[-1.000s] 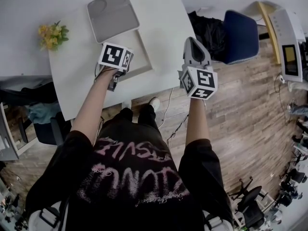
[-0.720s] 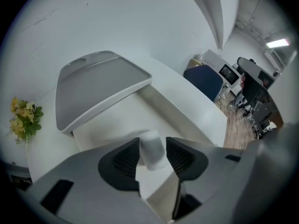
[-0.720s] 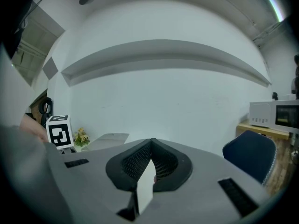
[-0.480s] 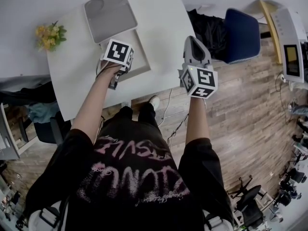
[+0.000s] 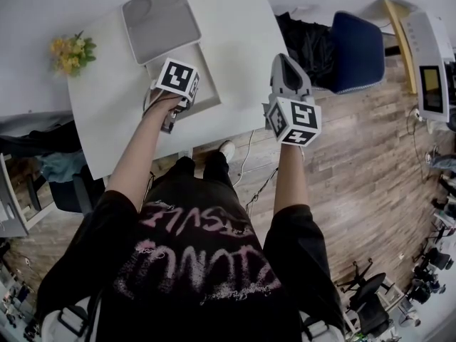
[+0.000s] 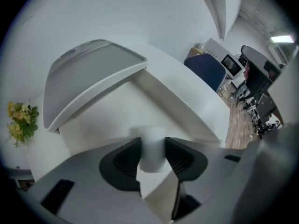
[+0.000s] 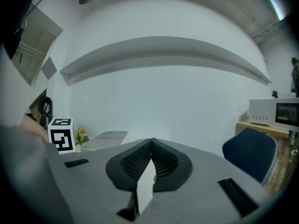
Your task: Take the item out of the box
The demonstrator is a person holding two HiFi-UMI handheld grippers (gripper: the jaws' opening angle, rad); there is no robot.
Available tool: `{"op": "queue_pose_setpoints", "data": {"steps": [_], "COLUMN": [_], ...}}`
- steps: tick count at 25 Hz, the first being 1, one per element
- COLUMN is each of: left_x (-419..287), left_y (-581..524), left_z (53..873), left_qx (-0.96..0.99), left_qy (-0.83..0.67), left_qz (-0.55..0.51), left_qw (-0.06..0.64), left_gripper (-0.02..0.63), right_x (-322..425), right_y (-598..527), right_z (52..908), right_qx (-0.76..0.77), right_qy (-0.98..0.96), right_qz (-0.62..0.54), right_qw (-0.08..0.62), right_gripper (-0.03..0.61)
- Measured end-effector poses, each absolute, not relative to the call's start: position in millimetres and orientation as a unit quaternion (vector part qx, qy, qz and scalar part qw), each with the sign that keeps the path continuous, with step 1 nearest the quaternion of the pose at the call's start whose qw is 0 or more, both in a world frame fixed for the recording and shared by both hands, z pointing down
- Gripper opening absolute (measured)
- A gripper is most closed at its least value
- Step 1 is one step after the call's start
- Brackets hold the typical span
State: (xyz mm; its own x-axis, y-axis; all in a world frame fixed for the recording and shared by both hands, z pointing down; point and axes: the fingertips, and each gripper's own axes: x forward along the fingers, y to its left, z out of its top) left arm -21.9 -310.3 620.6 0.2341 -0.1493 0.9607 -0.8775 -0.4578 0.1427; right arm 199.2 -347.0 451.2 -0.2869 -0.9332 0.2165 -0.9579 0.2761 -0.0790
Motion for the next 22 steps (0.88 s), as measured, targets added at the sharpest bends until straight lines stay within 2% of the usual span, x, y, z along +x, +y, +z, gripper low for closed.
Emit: {"op": "queue_pose_setpoints", "data": {"steps": [9, 22], "left_x": [-21.7, -32.9], "left_y": [-309.1, -318.4], "left_z": [608.8, 553.4], "left_qx": [0.719, 0.791], "left_qy": [-0.375, -0.419], "left_qz": [0.466, 0.384], "left_qw": [0.355, 0.226], "left_gripper": [0.164, 0.163], "right_x": [203.5, 193.4], "right_y": [-339.1, -324.6], "right_z": [445.4, 431.8], "right_qx": [0.599, 0.593], "right_qy": [-0.793, -0.798], "right_qz": [0.097, 0.089], "right_qw": [0.056, 0.052], "right_gripper": [-0.002, -0.002]}}
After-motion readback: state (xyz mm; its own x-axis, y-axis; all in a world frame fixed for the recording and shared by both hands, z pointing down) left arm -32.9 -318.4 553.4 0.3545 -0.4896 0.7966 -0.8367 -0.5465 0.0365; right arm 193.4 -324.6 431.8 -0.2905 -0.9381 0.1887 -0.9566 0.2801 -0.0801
